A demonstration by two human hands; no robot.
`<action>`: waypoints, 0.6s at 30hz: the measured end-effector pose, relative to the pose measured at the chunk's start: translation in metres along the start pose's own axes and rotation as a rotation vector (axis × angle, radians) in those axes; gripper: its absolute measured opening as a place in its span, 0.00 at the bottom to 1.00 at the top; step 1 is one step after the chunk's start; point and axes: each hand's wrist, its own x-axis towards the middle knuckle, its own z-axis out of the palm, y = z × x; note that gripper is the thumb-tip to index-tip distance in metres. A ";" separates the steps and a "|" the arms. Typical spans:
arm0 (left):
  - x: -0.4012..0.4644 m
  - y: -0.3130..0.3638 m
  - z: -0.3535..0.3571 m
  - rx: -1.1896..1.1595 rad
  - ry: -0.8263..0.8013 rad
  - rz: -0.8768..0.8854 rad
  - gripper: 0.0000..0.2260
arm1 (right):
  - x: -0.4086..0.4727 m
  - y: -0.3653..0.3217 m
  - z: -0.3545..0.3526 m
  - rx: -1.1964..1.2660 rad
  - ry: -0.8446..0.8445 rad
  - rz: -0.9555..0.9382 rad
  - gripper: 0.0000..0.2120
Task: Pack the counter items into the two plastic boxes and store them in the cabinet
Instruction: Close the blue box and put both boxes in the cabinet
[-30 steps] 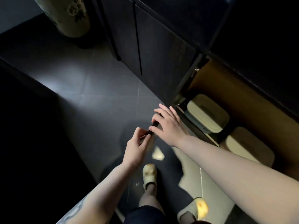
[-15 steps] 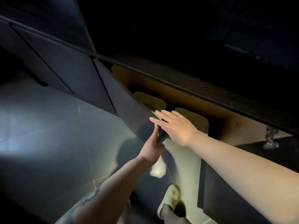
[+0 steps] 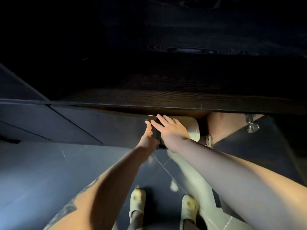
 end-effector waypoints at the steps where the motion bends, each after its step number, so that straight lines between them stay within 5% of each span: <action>1: 0.004 -0.002 0.005 -0.143 -0.055 -0.045 0.25 | -0.004 0.001 -0.001 0.029 -0.002 0.016 0.43; 3: -0.001 -0.004 0.002 -1.014 -0.081 -0.167 0.30 | -0.017 0.001 0.000 0.091 -0.008 0.058 0.42; 5: -0.011 -0.003 0.008 -1.366 -0.081 -0.137 0.36 | -0.032 0.001 0.002 0.156 0.004 0.140 0.41; 12: -0.013 0.048 0.034 -0.711 -0.256 0.214 0.22 | -0.115 0.026 0.017 0.239 -0.010 0.501 0.36; 18: -0.029 0.150 0.008 -0.602 -0.295 0.676 0.25 | -0.226 0.058 0.026 0.252 0.066 0.896 0.30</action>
